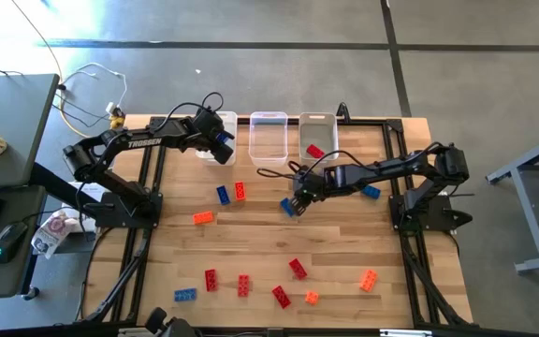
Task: Sort & place blocks by color
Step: Put the blue game piece into the white bin, then put the orange game piece into the transparent bin
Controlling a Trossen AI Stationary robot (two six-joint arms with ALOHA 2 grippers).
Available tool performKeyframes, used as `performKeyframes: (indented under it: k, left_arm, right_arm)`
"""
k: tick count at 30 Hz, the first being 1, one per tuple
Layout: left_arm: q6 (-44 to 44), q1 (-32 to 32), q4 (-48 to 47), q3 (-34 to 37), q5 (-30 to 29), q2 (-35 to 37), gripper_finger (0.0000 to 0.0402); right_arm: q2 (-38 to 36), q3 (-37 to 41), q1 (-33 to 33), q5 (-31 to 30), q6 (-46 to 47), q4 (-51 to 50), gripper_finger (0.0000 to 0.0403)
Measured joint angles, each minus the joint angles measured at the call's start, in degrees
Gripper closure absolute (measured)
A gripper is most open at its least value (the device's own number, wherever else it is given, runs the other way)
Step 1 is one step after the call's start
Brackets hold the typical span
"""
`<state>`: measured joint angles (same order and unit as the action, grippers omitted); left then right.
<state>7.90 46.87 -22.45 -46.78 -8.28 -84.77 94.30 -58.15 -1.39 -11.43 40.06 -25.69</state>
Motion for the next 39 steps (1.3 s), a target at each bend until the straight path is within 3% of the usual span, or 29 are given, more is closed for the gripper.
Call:
performKeyframes:
  k: [6, 16, 24, 30, 39]
  left_arm:
    - [-1.03, 0.0, -0.01, 0.0, 0.16, 0.0, 0.0269]
    - [-0.02, 0.0, -0.01, 0.0, 0.38, 0.0, 0.0198]
    - [-1.05, -0.06, -2.03, -3.54, 5.09, 0.83, 0.0191]
    - [-1.05, -0.25, -5.57, -7.55, 5.3, 4.59, 0.019]
    - [-0.39, -4.98, -8.97, -6.57, 5.29, 12.86, 0.019]
  right_arm:
    - [0.0, 0.0, 0.0, -0.73, 0.88, -0.63, 0.027]
    - [0.0, 0.0, 0.0, -0.46, 1.54, -1.09, 0.027]
    - [-0.02, 0.0, 0.0, -2.39, 5.23, -1.13, 0.0266]
    - [-0.02, 0.0, 0.04, -3.23, 6.25, -1.33, 0.0235]
    - [1.83, 0.0, 0.03, -4.2, 8.58, -1.7, 0.0191]
